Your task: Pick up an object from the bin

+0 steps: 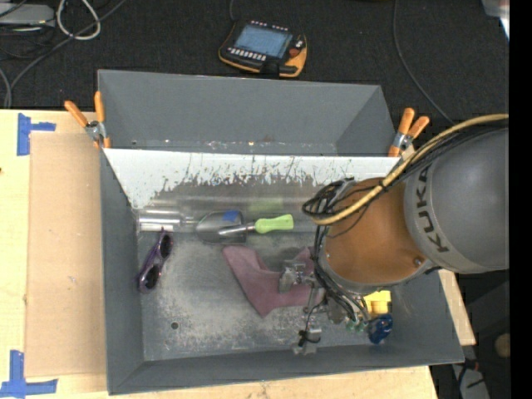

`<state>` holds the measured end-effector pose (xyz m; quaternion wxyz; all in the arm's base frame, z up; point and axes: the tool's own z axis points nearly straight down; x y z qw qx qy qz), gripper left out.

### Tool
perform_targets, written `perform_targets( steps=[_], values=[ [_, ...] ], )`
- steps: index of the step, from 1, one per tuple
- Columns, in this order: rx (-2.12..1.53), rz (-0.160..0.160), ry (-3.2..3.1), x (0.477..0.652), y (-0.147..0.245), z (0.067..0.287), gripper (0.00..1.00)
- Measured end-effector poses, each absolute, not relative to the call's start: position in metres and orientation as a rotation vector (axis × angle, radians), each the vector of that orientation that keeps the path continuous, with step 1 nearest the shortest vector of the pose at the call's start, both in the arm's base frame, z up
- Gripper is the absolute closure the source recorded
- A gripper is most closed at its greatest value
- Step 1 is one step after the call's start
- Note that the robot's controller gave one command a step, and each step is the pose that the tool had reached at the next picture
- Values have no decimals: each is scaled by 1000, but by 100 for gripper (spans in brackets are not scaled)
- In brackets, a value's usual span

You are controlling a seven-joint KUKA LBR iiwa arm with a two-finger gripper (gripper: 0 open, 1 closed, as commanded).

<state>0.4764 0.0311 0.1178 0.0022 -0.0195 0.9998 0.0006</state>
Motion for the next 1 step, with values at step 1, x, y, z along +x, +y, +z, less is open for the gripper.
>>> perform_targets(
  steps=[1],
  values=[
    [-60,2,3137,476,31,118,100]
  ],
)
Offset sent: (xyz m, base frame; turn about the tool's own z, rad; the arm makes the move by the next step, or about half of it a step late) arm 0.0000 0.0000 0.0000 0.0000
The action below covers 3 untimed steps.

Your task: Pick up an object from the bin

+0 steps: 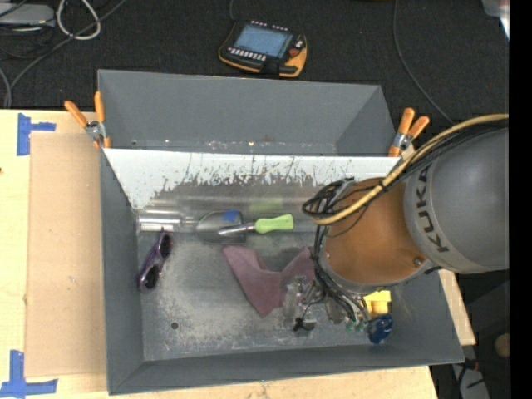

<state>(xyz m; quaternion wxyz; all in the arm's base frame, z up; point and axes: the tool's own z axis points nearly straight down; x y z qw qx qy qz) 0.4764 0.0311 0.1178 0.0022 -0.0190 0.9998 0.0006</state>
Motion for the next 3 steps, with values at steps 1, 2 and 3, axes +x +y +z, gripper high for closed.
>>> perform_targets(
  steps=[1,2,3],
  values=[
    [-59,2,3137,476,31,118,0],
    [-58,2,3137,476,31,118,100],
    [-57,2,3137,476,31,118,0]
  ],
)
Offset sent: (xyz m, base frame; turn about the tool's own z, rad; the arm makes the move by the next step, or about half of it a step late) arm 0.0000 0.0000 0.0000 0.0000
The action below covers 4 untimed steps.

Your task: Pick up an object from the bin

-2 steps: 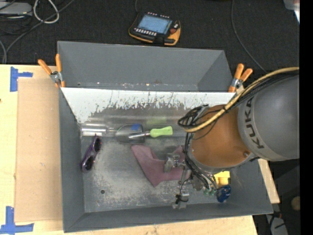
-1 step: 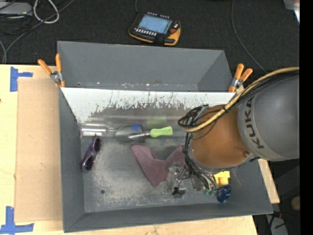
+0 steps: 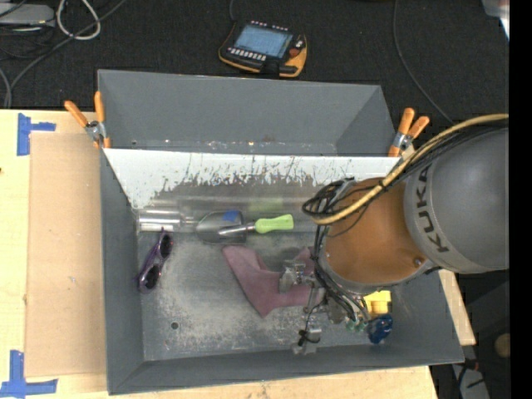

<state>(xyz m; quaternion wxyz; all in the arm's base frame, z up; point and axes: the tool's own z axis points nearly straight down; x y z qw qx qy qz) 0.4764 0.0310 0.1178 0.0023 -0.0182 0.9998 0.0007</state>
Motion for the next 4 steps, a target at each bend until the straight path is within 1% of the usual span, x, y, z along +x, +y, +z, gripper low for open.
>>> perform_targets(
  steps=[1,2,3,4],
  values=[
    [-56,2,3137,476,31,118,100],
    [-56,2,3137,476,31,118,0],
    [-56,2,3137,476,31,118,100],
    [-55,2,3137,476,31,118,100]
  ],
)
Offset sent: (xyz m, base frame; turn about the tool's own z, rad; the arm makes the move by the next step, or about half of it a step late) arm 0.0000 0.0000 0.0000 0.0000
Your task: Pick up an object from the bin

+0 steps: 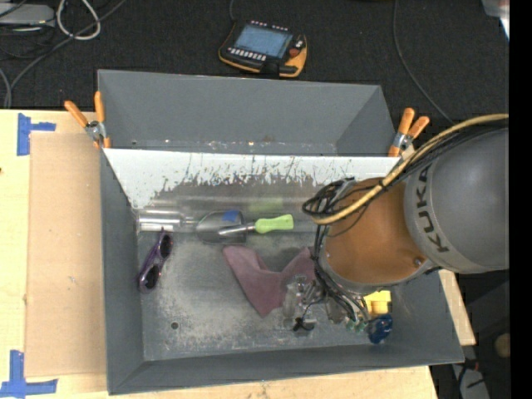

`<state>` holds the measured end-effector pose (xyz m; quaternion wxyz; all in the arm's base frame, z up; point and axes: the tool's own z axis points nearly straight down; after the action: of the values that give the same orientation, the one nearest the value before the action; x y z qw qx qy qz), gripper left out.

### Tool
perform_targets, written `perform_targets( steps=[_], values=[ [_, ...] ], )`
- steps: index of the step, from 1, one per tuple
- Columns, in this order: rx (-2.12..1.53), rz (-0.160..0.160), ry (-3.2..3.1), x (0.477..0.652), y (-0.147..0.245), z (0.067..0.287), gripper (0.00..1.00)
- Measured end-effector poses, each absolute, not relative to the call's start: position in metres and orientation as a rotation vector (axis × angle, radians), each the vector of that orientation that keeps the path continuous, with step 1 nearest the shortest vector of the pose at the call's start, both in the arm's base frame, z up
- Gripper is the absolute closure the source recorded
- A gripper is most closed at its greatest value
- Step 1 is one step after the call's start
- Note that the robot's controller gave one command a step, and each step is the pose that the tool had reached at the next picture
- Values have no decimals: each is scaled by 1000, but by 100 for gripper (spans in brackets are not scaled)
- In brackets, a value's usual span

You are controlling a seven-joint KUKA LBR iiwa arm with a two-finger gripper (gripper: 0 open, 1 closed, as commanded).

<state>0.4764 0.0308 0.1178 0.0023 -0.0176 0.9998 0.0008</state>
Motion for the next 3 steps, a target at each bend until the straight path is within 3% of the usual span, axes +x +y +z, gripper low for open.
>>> perform_targets(
  steps=[1,2,3],
  values=[
    [-160,4,3134,490,-92,89,0],
    [-160,4,3134,490,-92,89,0],
    [-219,4,3125,574,-103,84,0]
  ],
)
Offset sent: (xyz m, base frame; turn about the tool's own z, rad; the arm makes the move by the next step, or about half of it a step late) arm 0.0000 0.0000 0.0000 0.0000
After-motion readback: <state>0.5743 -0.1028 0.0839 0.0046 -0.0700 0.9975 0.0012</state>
